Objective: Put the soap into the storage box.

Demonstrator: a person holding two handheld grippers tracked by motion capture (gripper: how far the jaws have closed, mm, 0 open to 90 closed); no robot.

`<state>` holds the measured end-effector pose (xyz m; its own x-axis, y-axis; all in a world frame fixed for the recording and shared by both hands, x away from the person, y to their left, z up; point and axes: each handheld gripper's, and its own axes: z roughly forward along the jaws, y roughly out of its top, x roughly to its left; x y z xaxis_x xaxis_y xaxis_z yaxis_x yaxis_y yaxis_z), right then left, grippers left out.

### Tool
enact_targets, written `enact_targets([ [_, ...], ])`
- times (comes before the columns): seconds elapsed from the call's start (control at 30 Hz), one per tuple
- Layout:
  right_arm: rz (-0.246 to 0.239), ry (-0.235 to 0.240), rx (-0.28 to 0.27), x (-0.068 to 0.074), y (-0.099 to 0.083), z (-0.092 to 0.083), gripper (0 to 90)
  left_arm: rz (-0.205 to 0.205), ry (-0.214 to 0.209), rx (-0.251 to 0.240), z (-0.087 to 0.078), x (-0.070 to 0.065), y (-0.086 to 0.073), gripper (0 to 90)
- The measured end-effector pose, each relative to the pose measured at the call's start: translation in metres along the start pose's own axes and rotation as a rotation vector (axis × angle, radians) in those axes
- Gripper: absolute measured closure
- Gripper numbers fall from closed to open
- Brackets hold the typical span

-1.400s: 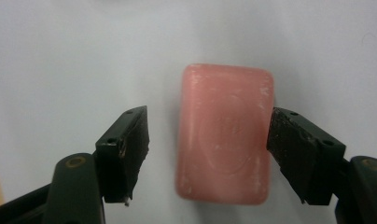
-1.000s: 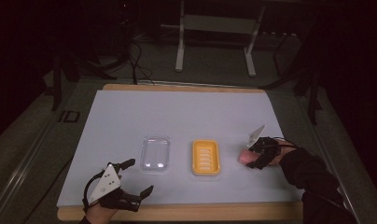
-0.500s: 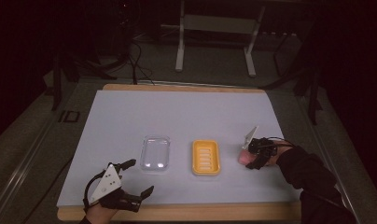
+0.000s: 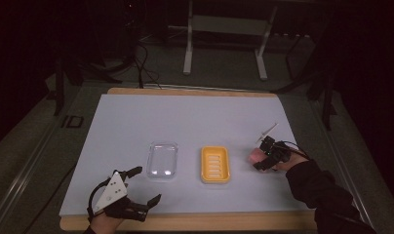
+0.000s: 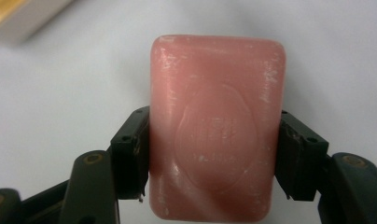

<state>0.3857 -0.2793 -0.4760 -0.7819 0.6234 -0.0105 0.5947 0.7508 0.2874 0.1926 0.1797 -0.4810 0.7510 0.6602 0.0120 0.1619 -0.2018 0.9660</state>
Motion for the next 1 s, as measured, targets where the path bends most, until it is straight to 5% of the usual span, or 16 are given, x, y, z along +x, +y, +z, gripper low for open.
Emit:
enact_targets([
  [0.17,0.137,-0.034,-0.02,0.005,-0.002,-0.006,37.3,0.002,-0.001,0.003,0.0,-0.001,0.0,0.6],
  [0.5,0.239,-0.051,-0.026,0.012,-0.004,-0.012,37.3,0.004,0.005,0.0,0.0,-0.002,0.0,0.6],
  [0.53,0.289,-0.037,-0.039,0.014,-0.005,-0.014,37.2,0.005,0.008,0.001,0.0,-0.003,0.0,0.6],
  [0.63,0.337,-0.019,-0.055,0.016,-0.005,-0.015,37.2,0.008,0.006,0.008,0.001,-0.004,0.001,0.6],
  [1.0,0.41,0.0,-0.013,0.036,0.0,-0.017,37.2,0.005,-0.026,0.013,0.009,-0.007,0.005,0.6],
])
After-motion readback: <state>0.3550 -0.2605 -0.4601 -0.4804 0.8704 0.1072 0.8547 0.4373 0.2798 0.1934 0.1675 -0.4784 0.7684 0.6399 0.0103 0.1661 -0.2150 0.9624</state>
